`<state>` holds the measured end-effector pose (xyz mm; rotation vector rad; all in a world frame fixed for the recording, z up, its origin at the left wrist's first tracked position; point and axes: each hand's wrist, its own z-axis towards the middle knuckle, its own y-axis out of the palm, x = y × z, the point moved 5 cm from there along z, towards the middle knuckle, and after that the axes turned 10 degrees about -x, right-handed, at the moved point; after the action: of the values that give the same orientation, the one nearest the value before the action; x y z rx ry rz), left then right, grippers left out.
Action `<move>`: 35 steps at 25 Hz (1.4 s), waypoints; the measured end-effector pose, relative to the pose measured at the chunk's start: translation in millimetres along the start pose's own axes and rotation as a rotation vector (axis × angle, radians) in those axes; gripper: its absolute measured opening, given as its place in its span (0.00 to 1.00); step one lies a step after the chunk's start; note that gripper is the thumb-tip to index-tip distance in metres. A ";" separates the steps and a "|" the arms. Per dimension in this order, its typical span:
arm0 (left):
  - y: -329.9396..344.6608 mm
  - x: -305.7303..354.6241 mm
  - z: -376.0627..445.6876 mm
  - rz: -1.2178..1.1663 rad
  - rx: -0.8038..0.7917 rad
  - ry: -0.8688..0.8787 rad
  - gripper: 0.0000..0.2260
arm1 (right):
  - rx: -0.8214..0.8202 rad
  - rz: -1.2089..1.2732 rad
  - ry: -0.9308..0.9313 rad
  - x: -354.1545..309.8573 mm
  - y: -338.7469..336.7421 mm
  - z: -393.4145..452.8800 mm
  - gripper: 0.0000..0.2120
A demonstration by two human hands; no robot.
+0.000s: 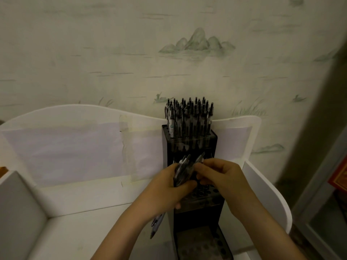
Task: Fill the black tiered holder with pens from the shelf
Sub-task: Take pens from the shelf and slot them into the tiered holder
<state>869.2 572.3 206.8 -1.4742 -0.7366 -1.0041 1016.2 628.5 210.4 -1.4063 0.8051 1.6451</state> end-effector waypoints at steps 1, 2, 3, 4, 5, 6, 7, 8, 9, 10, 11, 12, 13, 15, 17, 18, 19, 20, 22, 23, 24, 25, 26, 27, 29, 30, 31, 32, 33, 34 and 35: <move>-1.4 0.8 0.1 -0.011 0.004 0.009 0.08 | 0.013 0.067 -0.003 -1.7 -1.2 0.9 0.03; -2.8 0.9 0.1 -0.027 0.008 0.014 0.07 | 0.034 0.138 -0.009 -4.6 -3.3 1.8 0.03; -3.8 0.7 -0.6 -0.037 0.008 0.016 0.06 | 0.073 0.203 -0.022 -8.9 -7.3 3.0 0.03; -4.6 -0.2 -2.2 -0.037 0.007 0.015 0.05 | 0.129 0.254 -0.047 -14.8 -14.3 3.5 0.03; -5.8 -1.1 -4.1 -0.030 0.008 0.013 0.04 | 0.196 0.279 -0.088 -21.6 -23.4 3.4 0.03; -7.1 -2.4 -5.9 -0.025 0.011 0.012 0.06 | 0.262 0.266 -0.145 -29.5 -33.6 2.3 0.03; -8.9 -4.0 -7.6 -0.024 0.018 0.006 0.07 | 0.318 0.214 -0.210 -37.2 -43.7 0.1 0.03; -11.1 -6.1 -8.8 -0.026 0.030 -0.004 0.07 | 0.361 0.122 -0.270 -43.7 -51.5 -2.8 0.03; -13.5 -7.6 -9.5 -0.028 0.043 -0.013 0.08 | 0.388 -0.007 -0.315 -47.9 -56.1 -5.7 0.04; -15.7 -8.9 -10.0 -0.027 0.053 -0.019 0.08 | 0.396 -0.152 -0.335 -49.0 -56.6 -7.6 0.04; -17.1 -9.9 -10.3 -0.027 0.058 -0.022 0.10 | 0.389 -0.288 -0.336 -46.7 -54.3 -8.7 0.04; -17.7 -10.8 -10.3 -0.029 0.058 -0.025 0.11 | 0.377 -0.395 -0.329 -42.2 -51.3 -8.8 0.04; -18.1 -11.4 -10.5 -0.027 0.056 -0.028 0.12 | 0.371 -0.467 -0.325 -36.6 -48.7 -8.1 0.04; -19.1 -12.6 -11.3 -0.009 0.052 -0.030 0.13 | 0.370 -0.538 -0.322 -25.1 -46.9 -5.3 0.05; -20.7 -13.7 -11.6 0.006 0.051 -0.033 0.13 | 0.364 -0.558 -0.307 -14.2 -47.4 -0.8 0.05; -21.6 -14.5 -11.5 0.008 0.052 -0.036 0.12 | 0.359 -0.560 -0.295 -8.7 -48.1 1.8 0.05; -22.4 -14.9 -11.4 0.010 0.053 -0.037 0.13 | 0.356 -0.564 -0.284 -3.4 -48.9 4.1 0.05; -23.0 -15.0 -11.4 0.011 0.054 -0.037 0.13 | 0.354 -0.569 -0.267 1.7 -49.8 6.6 0.04; -23.7 -14.7 -11.4 0.015 0.053 -0.037 0.13 | 0.348 -0.565 -0.226 10.9 -50.8 10.6 0.03; -23.8 -14.7 -11.4 0.013 0.053 -0.036 0.14 | 0.341 -0.561 -0.200 15.0 -51.4 12.3 0.03; -23.9 -15.0 -11.3 0.012 0.055 -0.036 0.14 | 0.322 -0.564 -0.167 19.5 -51.7 14.3 0.03; -24.1 -15.2 -11.2 0.012 0.058 -0.039 0.14 | 0.289 -0.583 -0.121 24.3 -51.4 16.4 0.04; -24.1 -15.2 -11.2 0.015 0.060 -0.042 0.14 | 0.250 -0.610 -0.072 29.3 -50.6 18.2 0.05; -24.0 -14.9 -11.0 0.017 0.061 -0.044 0.15 | 0.221 -0.636 -0.031 33.3 -50.1 19.0 0.05; -23.7 -14.8 -10.7 0.005 0.060 -0.045 0.14 | 0.207 -0.655 0.006 35.9 -50.6 18.9 0.04; -23.8 -15.2 -10.8 -0.002 0.061 -0.046 0.14 | 0.209 -0.661 0.012 34.8 -50.9 18.6 0.04; -23.7 -15.6 -11.0 -0.002 0.062 -0.048 0.14 | 0.213 -0.679 0.013 31.9 -50.3 17.2 0.02; -23.3 -15.8 -11.2 0.005 0.061 -0.048 0.14 | 0.224 -0.697 0.008 28.1 -49.6 14.9 0.03; -22.6 -16.2 -11.4 0.012 0.060 -0.046 0.14 | 0.250 -0.715 -0.007 23.7 -49.3 11.4 0.06; -21.9 -16.8 -11.7 0.015 0.059 -0.043 0.14 | 0.284 -0.723 -0.039 18.3 -47.9 6.9 0.09; -21.4 -17.6 -11.9 0.014 0.057 -0.042 0.13 | 0.321 -0.716 -0.086 11.5 -44.5 1.6 0.09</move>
<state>840.4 565.6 200.4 -1.4530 -0.7777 -0.9370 1054.1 652.8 201.0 -1.1912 0.4116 0.9664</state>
